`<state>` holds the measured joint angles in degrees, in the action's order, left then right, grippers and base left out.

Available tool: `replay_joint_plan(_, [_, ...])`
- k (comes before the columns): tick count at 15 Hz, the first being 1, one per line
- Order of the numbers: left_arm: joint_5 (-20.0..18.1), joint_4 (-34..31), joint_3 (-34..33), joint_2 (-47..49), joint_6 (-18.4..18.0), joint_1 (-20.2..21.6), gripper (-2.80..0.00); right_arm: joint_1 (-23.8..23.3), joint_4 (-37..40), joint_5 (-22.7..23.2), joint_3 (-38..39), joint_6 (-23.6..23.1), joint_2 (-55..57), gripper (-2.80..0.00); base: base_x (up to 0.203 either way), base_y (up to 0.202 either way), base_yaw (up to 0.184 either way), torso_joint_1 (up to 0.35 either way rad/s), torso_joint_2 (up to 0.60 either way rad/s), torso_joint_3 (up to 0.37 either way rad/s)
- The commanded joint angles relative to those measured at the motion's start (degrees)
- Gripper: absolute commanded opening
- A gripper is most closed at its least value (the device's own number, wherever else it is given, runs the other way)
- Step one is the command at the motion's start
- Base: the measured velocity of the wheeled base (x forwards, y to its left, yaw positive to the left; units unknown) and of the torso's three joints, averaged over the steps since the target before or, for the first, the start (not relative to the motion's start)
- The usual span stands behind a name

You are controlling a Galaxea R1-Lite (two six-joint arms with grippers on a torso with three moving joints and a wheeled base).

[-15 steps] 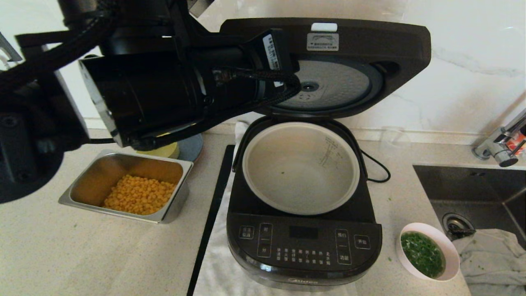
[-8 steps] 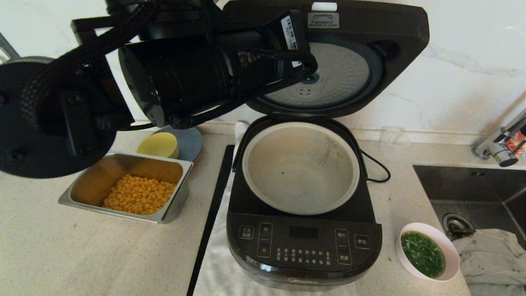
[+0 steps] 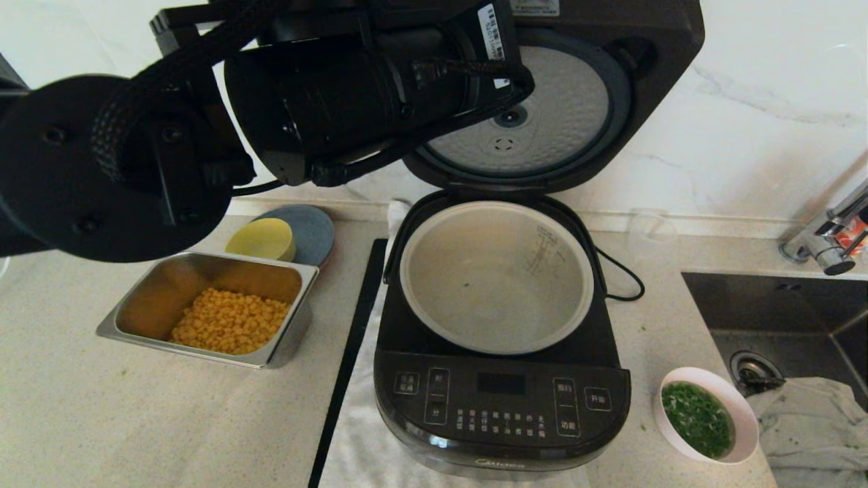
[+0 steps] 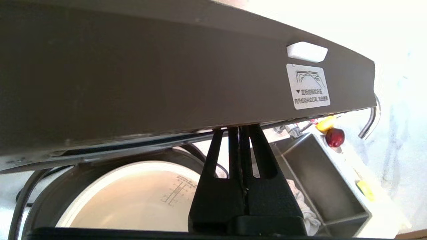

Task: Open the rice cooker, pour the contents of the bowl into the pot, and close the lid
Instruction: Open the rice cooker, then turn on the tap

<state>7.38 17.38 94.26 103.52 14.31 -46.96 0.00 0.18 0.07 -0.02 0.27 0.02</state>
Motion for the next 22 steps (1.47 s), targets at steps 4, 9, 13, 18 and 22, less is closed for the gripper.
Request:
replay_joint_plan(4, [0.0, -0.5, -9.8, -7.0, 0.5, -1.1, -2.8, 0.0, 0.0, 0.0, 0.0, 0.0, 0.1, -2.8, 0.0, 0.0, 0.0, 0.0, 0.0, 0.0])
replay_joint_plan(9, [0.7, -1.0, -32.2, -25.2, -1.2, -2.3, -2.8, 0.0, 0.0, 0.0, 0.0, 0.0, 0.1, -2.8, 0.0, 0.0, 0.0, 0.0, 0.0, 0.0])
replay_joint_plan(13, [3.2, -2.3, -45.4, -42.1, -5.4, 8.5, -2.8, 0.0, 0.0, 0.0, 0.0, 0.0, 0.1, -2.8, 0.0, 0.0, 0.0, 0.0, 0.0, 0.0])
replay_joint_plan(18, [5.7, -9.6, -55.5, -61.3, -6.8, 31.1, -2.8, 0.0, 0.0, 0.0, 0.0, 0.0, 0.1, -2.8, 0.0, 0.0, 0.0, 0.0, 0.0, 0.0])
replay_joint_plan(22, [12.0, -10.8, -66.2, -74.6, -7.1, 37.0, -2.8, 0.0, 0.0, 0.0, 0.0, 0.0, 0.1, -2.8, 0.0, 0.0, 0.0, 0.0, 0.0, 0.0])
